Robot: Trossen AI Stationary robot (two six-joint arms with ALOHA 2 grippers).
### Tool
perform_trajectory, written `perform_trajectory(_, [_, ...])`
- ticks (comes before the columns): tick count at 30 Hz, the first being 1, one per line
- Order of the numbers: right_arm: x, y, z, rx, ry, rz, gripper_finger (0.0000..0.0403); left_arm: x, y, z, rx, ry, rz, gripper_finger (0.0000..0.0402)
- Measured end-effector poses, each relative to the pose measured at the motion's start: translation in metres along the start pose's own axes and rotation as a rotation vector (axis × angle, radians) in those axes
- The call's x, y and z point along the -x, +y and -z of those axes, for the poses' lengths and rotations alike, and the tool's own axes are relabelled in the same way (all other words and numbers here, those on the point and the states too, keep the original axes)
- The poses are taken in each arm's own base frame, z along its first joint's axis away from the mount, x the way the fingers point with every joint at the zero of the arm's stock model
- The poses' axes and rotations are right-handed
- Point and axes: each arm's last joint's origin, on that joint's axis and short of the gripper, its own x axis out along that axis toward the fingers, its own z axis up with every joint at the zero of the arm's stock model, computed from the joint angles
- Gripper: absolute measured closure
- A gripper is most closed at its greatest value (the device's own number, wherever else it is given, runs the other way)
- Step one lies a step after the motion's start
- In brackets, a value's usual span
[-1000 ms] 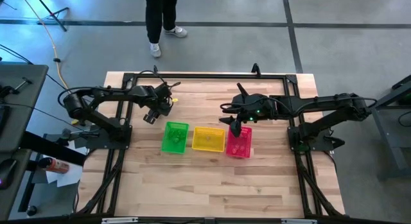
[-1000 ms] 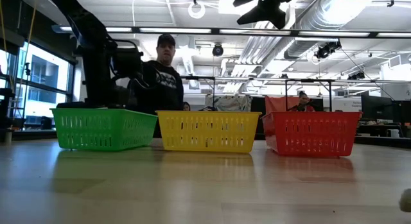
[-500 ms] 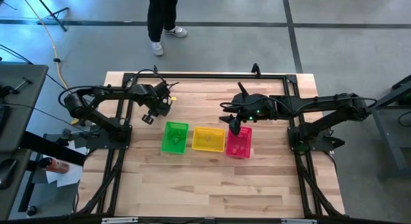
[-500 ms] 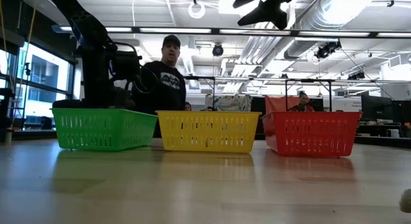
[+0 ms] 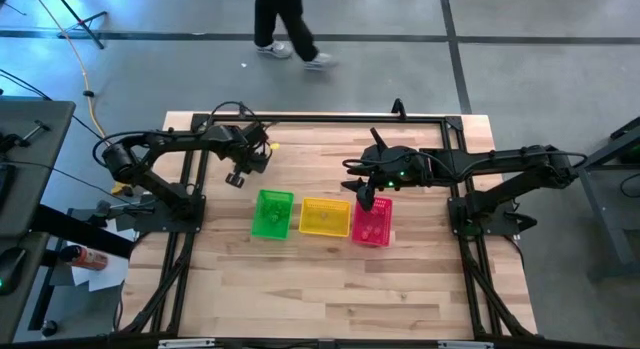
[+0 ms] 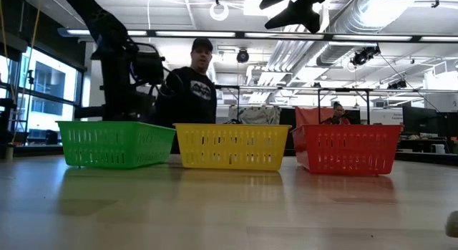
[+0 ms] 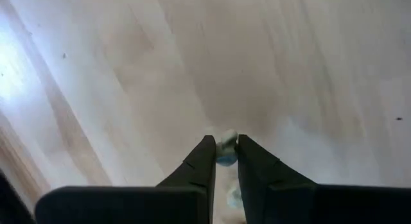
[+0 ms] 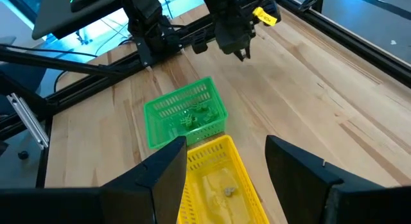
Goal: Sort Halloween decoration
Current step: Put the white skull toy into the yellow basket
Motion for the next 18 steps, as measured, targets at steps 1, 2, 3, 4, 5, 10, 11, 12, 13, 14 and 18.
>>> perform_trajectory(1, [0.0, 0.0, 0.0, 0.0, 0.0, 0.0, 0.0197, 0.002, 0.002, -0.001, 0.0, 0.001, 0.0, 0.0373])
perform_trajectory(2, [0.0, 0.0, 0.0, 0.0, 0.0, 0.0, 0.0197, 0.004, 0.003, -0.002, 0.0, 0.006, -0.001, 0.0373])
perform_trajectory(3, [0.0, 0.0, 0.0, 0.001, 0.0, 0.0, 0.0197, 0.007, 0.007, -0.003, 0.0, 0.006, -0.01, 0.0373])
perform_trajectory(4, [0.0, 0.0, 0.0, 0.004, 0.0, 0.0, 0.0197, 0.011, 0.011, -0.005, 0.001, 0.001, -0.028, 0.0373])
perform_trajectory(5, [0.0, 0.0, 0.0, 0.004, 0.0, 0.0, 0.0197, 0.016, 0.015, -0.006, 0.003, 0.001, -0.049, 0.0373])
perform_trajectory(10, [0.0, 0.0, 0.0, 0.026, -0.002, -0.001, 0.0197, 0.047, 0.036, -0.015, 0.075, -0.04, -0.162, 0.0373])
perform_trajectory(11, [0.0, 0.0, -0.001, 0.039, -0.009, -0.004, 0.0197, 0.056, 0.041, -0.018, 0.11, -0.069, -0.189, 0.0373])
perform_trajectory(12, [0.0, 0.001, -0.002, 0.054, -0.019, -0.009, 0.0197, 0.065, 0.045, -0.019, 0.151, -0.104, -0.207, 0.0373])
perform_trajectory(13, [0.0, 0.001, -0.003, 0.068, -0.031, -0.014, 0.0197, 0.075, 0.048, -0.022, 0.195, -0.147, -0.222, 0.0373])
perform_trajectory(14, [0.0, 0.002, -0.004, 0.087, -0.043, -0.019, 0.0197, 0.086, 0.052, -0.023, 0.241, -0.199, -0.235, 0.0373])
perform_trajectory(18, [0.0, 0.004, -0.008, 0.156, -0.085, -0.033, 0.0197, 0.13, 0.056, -0.029, 0.433, -0.469, -0.241, 0.0373])
